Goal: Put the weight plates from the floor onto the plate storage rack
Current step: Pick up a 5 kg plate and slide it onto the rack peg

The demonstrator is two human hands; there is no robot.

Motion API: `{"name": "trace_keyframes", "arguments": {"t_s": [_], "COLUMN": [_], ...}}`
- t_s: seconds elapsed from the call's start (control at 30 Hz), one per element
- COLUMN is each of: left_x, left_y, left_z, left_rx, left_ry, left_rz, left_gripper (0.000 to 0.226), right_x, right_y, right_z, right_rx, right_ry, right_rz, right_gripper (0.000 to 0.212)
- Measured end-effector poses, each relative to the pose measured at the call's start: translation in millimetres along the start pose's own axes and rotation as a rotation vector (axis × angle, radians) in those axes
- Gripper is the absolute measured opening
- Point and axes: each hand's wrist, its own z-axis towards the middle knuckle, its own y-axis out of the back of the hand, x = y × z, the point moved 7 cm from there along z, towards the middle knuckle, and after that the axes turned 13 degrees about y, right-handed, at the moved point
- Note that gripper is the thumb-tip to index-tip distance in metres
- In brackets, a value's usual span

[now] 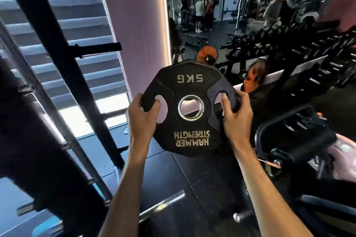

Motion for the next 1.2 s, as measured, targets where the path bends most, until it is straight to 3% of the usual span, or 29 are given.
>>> {"name": "trace_keyframes", "arguments": {"t_s": [0.3, 0.6, 0.93, 1.1, 1.2], "left_x": [19, 16, 47, 46, 42], "left_y": [-128, -204, -207, -181, -166], "left_z": [149, 279, 400, 445, 462], "left_rx": [-0.069, -0.209, -0.510, -0.648, -0.740], "left_ry": [-0.021, 0.024, -0.008, -0.049, -0.074], "left_rz": [0.021, 0.007, 0.059, 0.042, 0.108], "left_gripper": [0.017, 0.008, 0.011, 0.037, 0.039], "right_x": [-139, -236, -312, -322, -318], "right_y": [-93, -202, -385, -493, -546], "right_z": [124, 247, 313, 329, 329], "right_rx": [-0.011, 0.038, 0.186, 0.260, 0.340], "right_ry": [0.021, 0.044, 0.046, 0.030, 0.027], "right_rz": [0.054, 0.124, 0.392, 0.515, 0.612], "right_gripper": [0.021, 0.027, 0.017, 0.018, 0.025]}}
